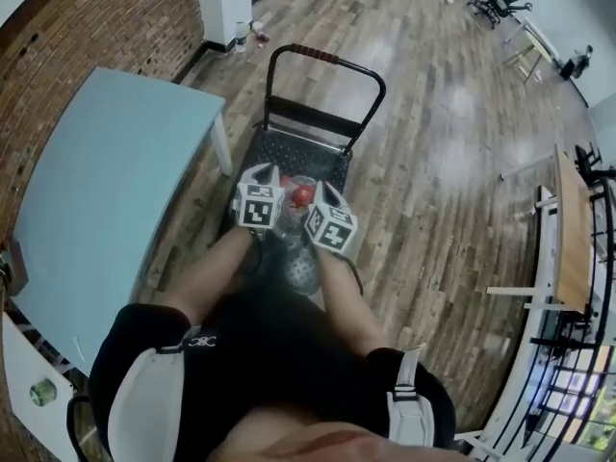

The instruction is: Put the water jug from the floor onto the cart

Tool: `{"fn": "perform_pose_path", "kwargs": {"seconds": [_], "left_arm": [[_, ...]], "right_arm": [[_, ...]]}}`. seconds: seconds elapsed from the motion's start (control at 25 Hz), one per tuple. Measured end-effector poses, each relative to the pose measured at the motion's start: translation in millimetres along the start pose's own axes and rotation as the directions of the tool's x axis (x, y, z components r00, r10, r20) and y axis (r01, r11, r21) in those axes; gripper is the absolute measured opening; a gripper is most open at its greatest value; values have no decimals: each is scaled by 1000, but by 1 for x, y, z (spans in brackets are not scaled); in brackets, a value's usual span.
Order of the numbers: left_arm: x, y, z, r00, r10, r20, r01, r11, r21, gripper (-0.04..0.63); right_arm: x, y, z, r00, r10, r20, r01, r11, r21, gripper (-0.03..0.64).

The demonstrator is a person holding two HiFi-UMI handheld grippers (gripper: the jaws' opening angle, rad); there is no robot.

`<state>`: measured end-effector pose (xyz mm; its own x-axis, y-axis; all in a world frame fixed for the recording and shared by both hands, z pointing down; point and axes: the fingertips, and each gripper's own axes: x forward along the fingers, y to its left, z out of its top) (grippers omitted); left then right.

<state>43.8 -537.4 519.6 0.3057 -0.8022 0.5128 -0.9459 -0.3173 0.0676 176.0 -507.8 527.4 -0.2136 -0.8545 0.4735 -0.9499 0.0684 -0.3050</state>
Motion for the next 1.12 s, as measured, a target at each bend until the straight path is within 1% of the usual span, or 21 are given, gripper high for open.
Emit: {"fn": "perform_pose_path", "kwargs": {"seconds": [0.08,0.16,0.28,0.4,0.56,0.64,0.8,0.96,1.12], "left_arm": [[-8,-4,8,1000,3,9,-3,998,59,0],[-12,-11,13,1000,2,17,-3,994,105,0],[-13,-20,20,999,-11,30,7,990,143,0],[-14,-25,24,999,-30,30,25,990,137,0],[-20,-24,16,999,-35,-6,35,993,117,0],[-21,-24,15,999,-42,-8,43,993,114,0],[-22,-25,13,999,-46,-4,47,993,109,0],[-23,-26,5,999,-51,-20,52,995,84,0],[-23,-25,-3,998,-53,-34,56,995,80,0]], "right_arm": [[-8,1,6,1000,4,16,-4,1000,-2,12],[-16,4,13,999,28,34,-28,1000,-5,12],[-21,9,19,997,50,53,-50,999,-9,12],[-23,6,21,998,34,60,-34,999,-8,12],[-29,3,20,998,1,64,-1,1000,7,12],[-32,4,18,998,-8,64,8,1000,8,12],[-34,4,14,998,-11,62,10,1000,8,12],[-35,4,8,999,-10,51,10,1000,11,12],[-34,3,2,999,-15,38,14,1000,15,12]]}}
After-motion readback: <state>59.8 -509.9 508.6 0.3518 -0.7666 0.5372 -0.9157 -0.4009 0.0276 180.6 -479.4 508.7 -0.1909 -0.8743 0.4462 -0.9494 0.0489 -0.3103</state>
